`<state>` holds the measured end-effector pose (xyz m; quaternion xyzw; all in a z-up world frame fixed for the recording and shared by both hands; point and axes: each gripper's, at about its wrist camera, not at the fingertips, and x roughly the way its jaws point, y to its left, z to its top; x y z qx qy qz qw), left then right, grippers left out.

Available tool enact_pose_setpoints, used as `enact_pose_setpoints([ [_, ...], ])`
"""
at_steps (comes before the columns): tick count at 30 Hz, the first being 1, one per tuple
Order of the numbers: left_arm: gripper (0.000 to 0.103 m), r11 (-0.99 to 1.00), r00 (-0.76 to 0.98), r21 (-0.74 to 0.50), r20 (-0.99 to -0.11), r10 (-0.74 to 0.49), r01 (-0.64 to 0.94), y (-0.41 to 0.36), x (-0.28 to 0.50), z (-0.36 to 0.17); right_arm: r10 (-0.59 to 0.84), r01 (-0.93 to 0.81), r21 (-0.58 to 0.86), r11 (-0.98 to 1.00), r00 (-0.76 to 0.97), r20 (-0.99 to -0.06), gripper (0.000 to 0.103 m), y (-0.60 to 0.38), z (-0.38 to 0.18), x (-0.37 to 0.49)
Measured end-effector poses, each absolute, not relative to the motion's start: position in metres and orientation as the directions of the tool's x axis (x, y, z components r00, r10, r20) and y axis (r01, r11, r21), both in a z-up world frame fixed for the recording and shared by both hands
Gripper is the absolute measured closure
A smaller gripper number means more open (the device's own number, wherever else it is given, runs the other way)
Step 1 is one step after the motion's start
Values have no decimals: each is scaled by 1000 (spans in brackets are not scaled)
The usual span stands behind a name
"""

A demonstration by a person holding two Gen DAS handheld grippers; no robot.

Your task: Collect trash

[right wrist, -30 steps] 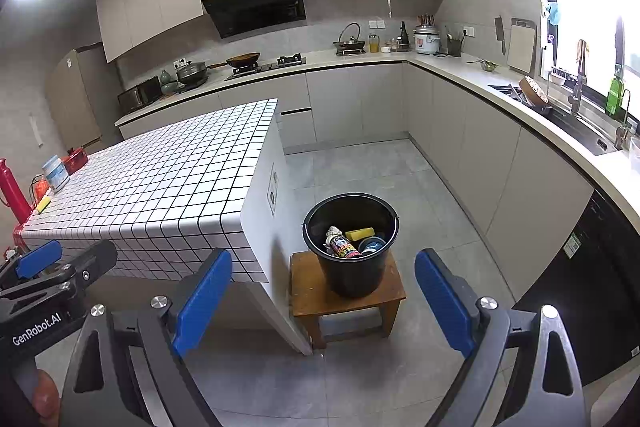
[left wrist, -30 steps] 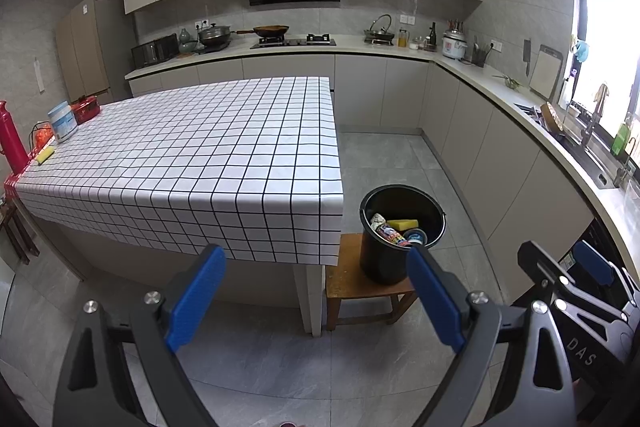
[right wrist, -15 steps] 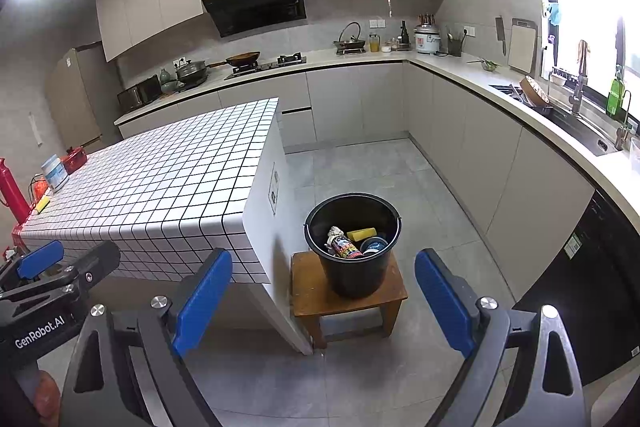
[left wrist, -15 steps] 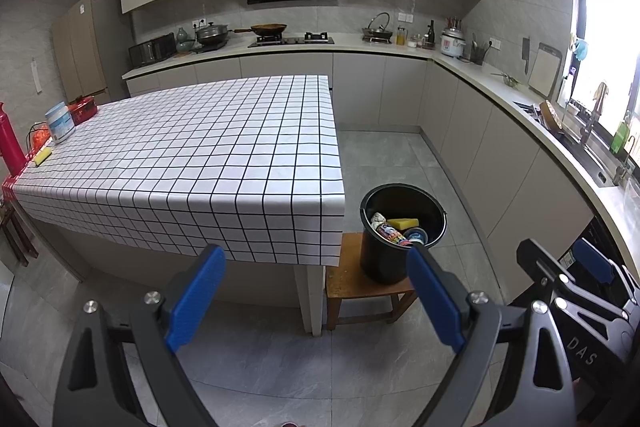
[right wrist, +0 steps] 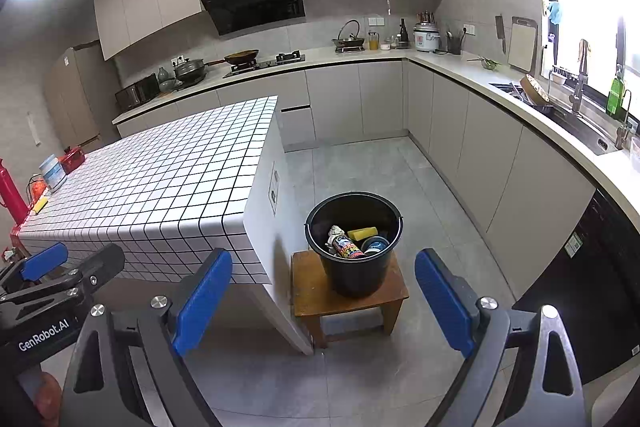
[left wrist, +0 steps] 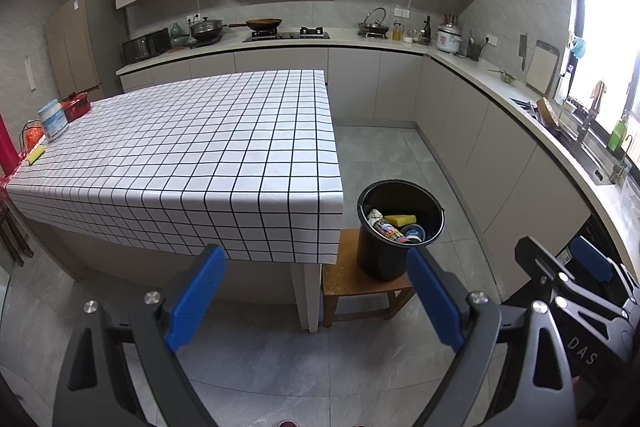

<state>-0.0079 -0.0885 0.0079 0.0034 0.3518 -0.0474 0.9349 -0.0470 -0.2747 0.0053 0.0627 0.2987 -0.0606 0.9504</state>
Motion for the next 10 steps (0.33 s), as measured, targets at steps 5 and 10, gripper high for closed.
enact_pose_setpoints([
  [5, 10, 990, 745, -42, -655, -127, 132, -90, -4, 4, -90, 165, 78, 983, 810, -580, 9, -271, 3, -44],
  [10, 9, 989, 755, -25, -643, -128, 146, -91, -2, 4, -113, 191, 73, 979, 804, -584, 9, -271, 1, -44],
])
